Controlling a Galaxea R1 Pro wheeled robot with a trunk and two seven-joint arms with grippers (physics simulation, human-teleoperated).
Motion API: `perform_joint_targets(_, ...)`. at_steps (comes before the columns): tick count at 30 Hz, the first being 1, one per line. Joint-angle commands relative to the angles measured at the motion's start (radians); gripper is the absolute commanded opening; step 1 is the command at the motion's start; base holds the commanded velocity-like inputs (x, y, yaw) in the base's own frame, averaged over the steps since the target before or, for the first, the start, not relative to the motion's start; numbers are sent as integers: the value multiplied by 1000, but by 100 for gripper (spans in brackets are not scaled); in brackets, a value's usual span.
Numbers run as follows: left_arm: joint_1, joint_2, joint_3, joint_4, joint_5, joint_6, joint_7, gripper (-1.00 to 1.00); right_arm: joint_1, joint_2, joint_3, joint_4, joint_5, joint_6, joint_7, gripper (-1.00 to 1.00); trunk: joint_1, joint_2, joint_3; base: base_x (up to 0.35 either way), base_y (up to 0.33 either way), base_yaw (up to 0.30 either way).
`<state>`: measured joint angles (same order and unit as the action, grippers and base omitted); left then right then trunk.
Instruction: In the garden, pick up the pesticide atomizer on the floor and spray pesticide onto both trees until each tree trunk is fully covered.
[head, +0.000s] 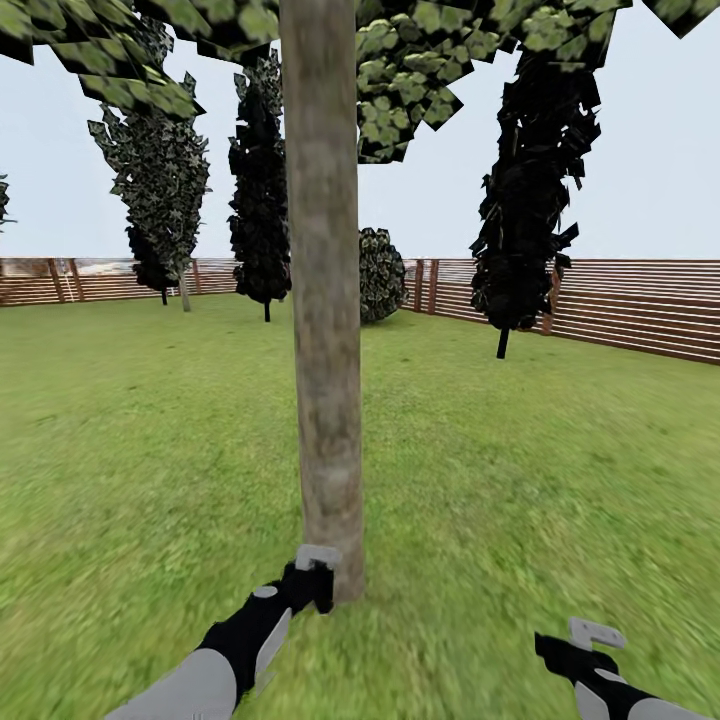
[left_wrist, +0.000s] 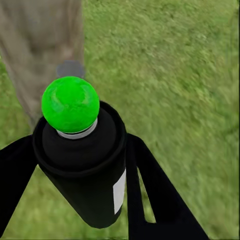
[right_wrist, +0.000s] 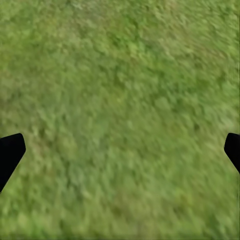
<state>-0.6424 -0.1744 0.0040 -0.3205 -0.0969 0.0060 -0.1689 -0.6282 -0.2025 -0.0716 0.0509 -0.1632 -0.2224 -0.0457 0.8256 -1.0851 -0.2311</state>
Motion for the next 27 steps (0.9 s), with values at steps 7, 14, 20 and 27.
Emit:
perform_joint_targets(7,0,0,3,-187,-14,211,-187,-100,-1,0,-7,4,-1,-8,1,100,0,-1,-1,0,0,0)
perform_joint_targets(14,0,0,7,-228,-12,237,-58,-100,0,0,-7,4,-1,-8,1,100,0,-1,-1,0,0,0)
perform_joint_targets(20,0,4,15,-230,-13,232,-35,-100,1,0,-7,4,-1,-8,2,100,0,-1,-1,0,0,0)
perform_joint_targets(27,0,7,11,-237,-12,231,4,-100,1,1,-7,4,-1,-8,1,100,0,-1,-1,106,0,0)
